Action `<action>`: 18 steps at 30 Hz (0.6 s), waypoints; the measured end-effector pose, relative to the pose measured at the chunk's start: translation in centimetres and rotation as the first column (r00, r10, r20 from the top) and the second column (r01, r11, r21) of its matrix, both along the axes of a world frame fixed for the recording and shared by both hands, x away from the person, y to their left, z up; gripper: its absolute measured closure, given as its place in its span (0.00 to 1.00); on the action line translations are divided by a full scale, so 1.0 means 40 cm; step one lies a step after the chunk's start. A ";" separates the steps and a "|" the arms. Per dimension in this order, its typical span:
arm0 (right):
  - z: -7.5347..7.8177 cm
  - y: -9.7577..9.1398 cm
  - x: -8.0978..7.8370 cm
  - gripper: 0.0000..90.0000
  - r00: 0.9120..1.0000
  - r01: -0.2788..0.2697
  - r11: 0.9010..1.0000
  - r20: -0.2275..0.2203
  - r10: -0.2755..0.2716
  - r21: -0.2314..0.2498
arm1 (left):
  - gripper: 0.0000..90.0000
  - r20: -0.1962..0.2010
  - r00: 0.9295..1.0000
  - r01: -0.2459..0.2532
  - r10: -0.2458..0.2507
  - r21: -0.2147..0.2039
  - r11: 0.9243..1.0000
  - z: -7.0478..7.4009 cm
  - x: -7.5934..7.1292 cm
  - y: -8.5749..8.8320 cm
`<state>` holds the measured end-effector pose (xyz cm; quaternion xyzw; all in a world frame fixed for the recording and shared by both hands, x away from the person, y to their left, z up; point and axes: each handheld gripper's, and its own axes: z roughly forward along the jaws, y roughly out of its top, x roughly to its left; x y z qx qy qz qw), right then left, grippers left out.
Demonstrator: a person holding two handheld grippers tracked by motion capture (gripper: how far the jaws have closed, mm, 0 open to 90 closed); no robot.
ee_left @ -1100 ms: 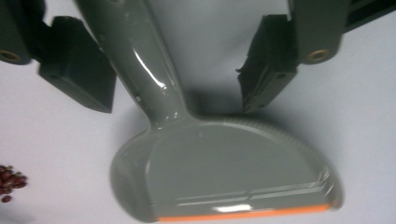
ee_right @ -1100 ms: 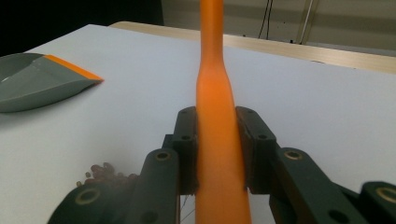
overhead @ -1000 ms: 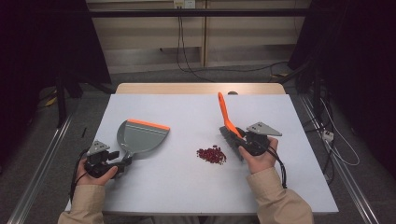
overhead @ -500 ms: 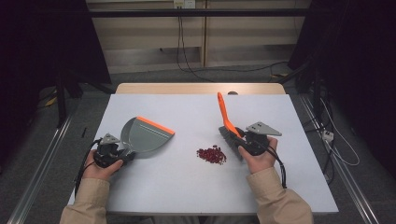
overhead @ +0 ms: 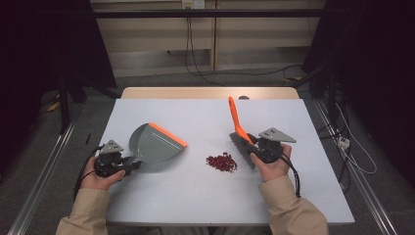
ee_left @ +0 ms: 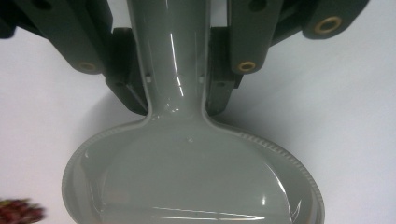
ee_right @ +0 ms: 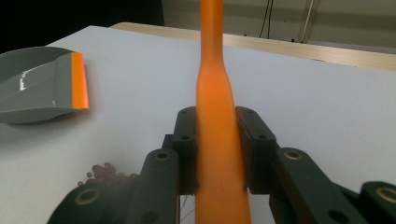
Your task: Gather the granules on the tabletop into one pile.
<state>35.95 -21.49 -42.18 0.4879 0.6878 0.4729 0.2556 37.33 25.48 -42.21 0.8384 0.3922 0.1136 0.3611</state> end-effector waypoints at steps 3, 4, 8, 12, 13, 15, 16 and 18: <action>0.001 -0.001 0.001 0.79 1.000 0.002 1.000 -0.003 -0.002 -0.008 | 0.70 0.006 0.998 0.061 -0.061 -0.013 0.998 0.015 -0.014 -0.008; 0.002 -0.001 0.002 0.79 1.000 0.004 1.000 -0.006 -0.004 -0.007 | 0.70 0.004 0.997 0.074 -0.074 -0.021 0.997 0.017 -0.017 -0.011; 0.005 -0.003 0.009 0.79 1.000 0.004 1.000 -0.008 -0.004 -0.009 | 0.70 0.000 0.991 0.131 -0.131 -0.022 0.991 0.018 -0.032 -0.031; 0.007 -0.004 0.012 0.79 1.000 0.009 1.000 -0.013 -0.009 -0.003 | 0.70 0.001 0.981 0.194 -0.194 -0.014 0.981 0.019 -0.043 -0.049; 0.006 -0.005 0.013 0.79 1.000 0.009 1.000 -0.012 -0.009 -0.001 | 0.70 0.000 0.980 0.199 -0.200 -0.021 0.980 0.017 -0.044 -0.052; 0.005 -0.007 0.014 0.79 1.000 0.011 1.000 -0.018 -0.011 0.002 | 0.70 -0.010 0.975 0.221 -0.221 -0.015 0.975 0.014 -0.047 -0.059; 0.005 -0.007 0.014 0.79 1.000 0.011 1.000 -0.019 -0.011 0.000 | 0.70 -0.012 0.974 0.225 -0.225 -0.006 0.974 0.013 -0.049 -0.062; 0.004 -0.007 0.014 0.79 1.000 0.010 1.000 -0.021 -0.010 -0.002 | 0.70 -0.018 0.970 0.241 -0.241 -0.004 0.971 0.011 -0.052 -0.069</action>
